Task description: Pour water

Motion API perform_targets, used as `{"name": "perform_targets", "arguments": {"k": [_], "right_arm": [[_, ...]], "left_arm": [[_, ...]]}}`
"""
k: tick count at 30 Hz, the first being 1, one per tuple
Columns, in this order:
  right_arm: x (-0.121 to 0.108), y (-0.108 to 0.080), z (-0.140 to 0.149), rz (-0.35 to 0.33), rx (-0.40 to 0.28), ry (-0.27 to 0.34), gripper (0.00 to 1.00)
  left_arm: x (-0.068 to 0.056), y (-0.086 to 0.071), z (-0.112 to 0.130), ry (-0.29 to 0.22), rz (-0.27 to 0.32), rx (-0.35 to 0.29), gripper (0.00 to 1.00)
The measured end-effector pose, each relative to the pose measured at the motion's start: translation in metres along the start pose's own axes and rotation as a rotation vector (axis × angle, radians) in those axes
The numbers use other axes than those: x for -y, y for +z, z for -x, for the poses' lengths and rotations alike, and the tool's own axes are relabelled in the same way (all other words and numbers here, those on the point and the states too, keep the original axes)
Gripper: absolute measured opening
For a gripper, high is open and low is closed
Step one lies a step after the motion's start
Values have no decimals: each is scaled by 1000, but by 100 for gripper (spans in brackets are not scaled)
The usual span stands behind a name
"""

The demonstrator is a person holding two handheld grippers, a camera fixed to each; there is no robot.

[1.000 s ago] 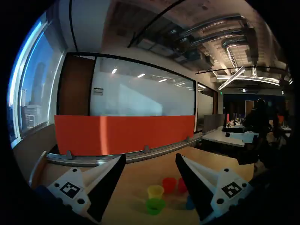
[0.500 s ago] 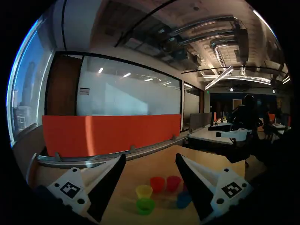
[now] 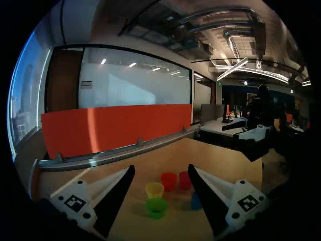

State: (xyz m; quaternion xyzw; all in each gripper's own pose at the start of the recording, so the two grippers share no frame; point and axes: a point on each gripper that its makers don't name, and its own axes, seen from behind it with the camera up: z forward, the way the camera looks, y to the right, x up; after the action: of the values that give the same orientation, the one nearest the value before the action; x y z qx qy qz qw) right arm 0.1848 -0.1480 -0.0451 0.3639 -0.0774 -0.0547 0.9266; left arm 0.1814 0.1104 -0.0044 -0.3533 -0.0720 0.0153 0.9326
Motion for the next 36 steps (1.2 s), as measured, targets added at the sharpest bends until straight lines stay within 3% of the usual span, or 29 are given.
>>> {"name": "perform_targets", "arguments": {"k": [18,36], "right_arm": [[21,14,84,-89,140,-52,100],[28,36,150,-139,245,-66,100]], "left_arm": [[17,25,80,55,-26,131,98],[13,53,163,63,16,268,99]]}}
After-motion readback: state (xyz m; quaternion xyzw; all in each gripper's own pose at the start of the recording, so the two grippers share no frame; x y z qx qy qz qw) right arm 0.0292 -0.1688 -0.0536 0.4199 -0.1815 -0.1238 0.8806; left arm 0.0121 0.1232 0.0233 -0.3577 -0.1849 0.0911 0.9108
